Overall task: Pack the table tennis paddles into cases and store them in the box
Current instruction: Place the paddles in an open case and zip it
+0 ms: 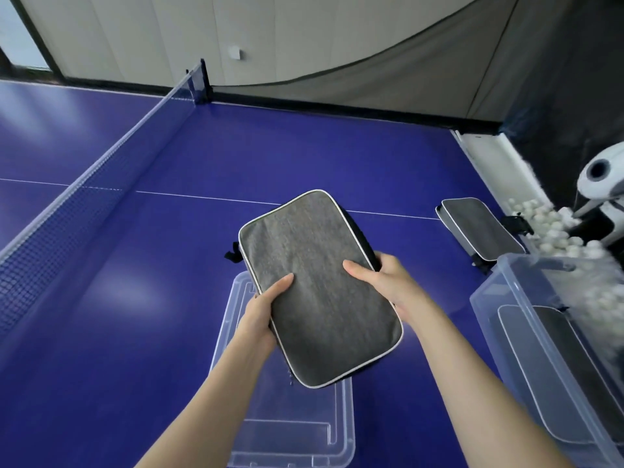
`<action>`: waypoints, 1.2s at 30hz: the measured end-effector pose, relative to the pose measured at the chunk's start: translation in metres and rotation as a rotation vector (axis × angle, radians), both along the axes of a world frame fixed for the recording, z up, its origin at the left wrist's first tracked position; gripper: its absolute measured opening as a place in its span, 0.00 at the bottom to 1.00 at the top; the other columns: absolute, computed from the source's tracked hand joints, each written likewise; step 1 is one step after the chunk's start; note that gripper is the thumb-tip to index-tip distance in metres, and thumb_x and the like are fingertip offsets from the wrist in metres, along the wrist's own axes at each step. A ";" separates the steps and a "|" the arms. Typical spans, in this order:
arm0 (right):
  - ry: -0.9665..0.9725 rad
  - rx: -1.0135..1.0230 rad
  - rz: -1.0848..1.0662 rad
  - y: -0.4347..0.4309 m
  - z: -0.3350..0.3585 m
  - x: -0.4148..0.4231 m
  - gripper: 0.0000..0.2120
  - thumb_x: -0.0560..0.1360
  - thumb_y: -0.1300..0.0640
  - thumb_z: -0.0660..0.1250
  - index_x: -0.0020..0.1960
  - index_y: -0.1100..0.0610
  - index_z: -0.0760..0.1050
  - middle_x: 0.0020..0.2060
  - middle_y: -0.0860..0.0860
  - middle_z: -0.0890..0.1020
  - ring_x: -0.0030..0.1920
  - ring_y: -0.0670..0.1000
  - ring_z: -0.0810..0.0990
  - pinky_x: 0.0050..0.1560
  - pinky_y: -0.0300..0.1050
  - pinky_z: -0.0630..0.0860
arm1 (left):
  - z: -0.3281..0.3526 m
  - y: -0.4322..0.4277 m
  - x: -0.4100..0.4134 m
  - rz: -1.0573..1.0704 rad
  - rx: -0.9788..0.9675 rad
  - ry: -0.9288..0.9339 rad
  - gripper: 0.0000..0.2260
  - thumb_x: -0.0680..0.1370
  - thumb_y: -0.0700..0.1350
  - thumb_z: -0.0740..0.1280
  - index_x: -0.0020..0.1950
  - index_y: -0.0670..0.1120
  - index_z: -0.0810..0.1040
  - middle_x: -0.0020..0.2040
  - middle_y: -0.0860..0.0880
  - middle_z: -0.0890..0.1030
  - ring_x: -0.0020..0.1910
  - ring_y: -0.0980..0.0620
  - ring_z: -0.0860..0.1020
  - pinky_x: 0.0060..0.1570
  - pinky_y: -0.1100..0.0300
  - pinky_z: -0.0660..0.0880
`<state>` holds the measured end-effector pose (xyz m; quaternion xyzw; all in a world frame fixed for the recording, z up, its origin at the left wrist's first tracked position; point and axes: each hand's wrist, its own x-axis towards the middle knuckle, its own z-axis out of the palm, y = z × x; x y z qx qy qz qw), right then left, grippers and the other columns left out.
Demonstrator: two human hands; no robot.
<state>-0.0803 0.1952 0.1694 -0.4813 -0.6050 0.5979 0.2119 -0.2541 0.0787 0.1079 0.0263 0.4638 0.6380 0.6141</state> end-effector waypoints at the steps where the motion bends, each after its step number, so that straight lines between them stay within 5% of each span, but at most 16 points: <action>1: -0.036 0.031 0.009 -0.001 0.003 0.003 0.15 0.70 0.42 0.72 0.51 0.50 0.78 0.45 0.45 0.84 0.47 0.44 0.82 0.44 0.38 0.75 | 0.002 0.000 0.000 0.008 -0.002 -0.026 0.12 0.63 0.47 0.78 0.45 0.47 0.86 0.52 0.43 0.85 0.49 0.43 0.84 0.52 0.45 0.78; 5: 0.061 0.039 -0.070 -0.010 0.001 0.021 0.20 0.74 0.37 0.62 0.55 0.50 0.78 0.50 0.44 0.82 0.52 0.43 0.78 0.53 0.40 0.73 | 0.010 0.004 -0.003 0.109 0.026 -0.126 0.18 0.66 0.49 0.75 0.53 0.45 0.82 0.51 0.44 0.85 0.48 0.44 0.84 0.49 0.46 0.77; 10: 0.396 -0.075 -0.212 -0.048 -0.030 0.036 0.24 0.70 0.38 0.61 0.58 0.52 0.76 0.50 0.51 0.84 0.51 0.49 0.82 0.47 0.45 0.77 | 0.024 0.018 -0.011 0.285 0.151 -0.271 0.15 0.72 0.49 0.72 0.57 0.46 0.81 0.51 0.47 0.85 0.46 0.46 0.85 0.46 0.46 0.77; 16: 0.392 -0.262 -0.099 -0.084 -0.050 0.006 0.13 0.81 0.57 0.56 0.56 0.56 0.78 0.55 0.57 0.82 0.51 0.51 0.82 0.48 0.47 0.77 | 0.040 0.033 -0.012 0.352 0.243 -0.403 0.14 0.71 0.52 0.73 0.52 0.45 0.83 0.50 0.46 0.85 0.46 0.44 0.84 0.53 0.42 0.76; 19: 0.414 -0.254 -0.001 -0.089 -0.042 -0.010 0.11 0.81 0.57 0.58 0.56 0.56 0.79 0.54 0.53 0.83 0.54 0.51 0.81 0.50 0.47 0.77 | 0.041 0.034 -0.009 0.343 0.254 -0.398 0.15 0.71 0.52 0.73 0.54 0.45 0.82 0.52 0.45 0.85 0.47 0.44 0.84 0.54 0.42 0.76; 28: 0.406 -0.223 -0.050 -0.099 -0.036 -0.023 0.09 0.79 0.62 0.62 0.44 0.60 0.80 0.33 0.51 0.79 0.34 0.47 0.77 0.37 0.38 0.73 | 0.040 0.032 -0.003 0.367 0.241 -0.408 0.17 0.72 0.51 0.73 0.57 0.45 0.81 0.54 0.46 0.84 0.54 0.44 0.81 0.58 0.41 0.74; 36: 0.485 -0.350 -0.089 -0.099 -0.031 -0.007 0.14 0.78 0.64 0.59 0.34 0.60 0.75 0.24 0.51 0.71 0.27 0.50 0.70 0.30 0.39 0.64 | 0.036 0.026 -0.012 0.371 0.248 -0.341 0.12 0.72 0.50 0.73 0.53 0.46 0.82 0.52 0.47 0.85 0.47 0.45 0.84 0.53 0.42 0.76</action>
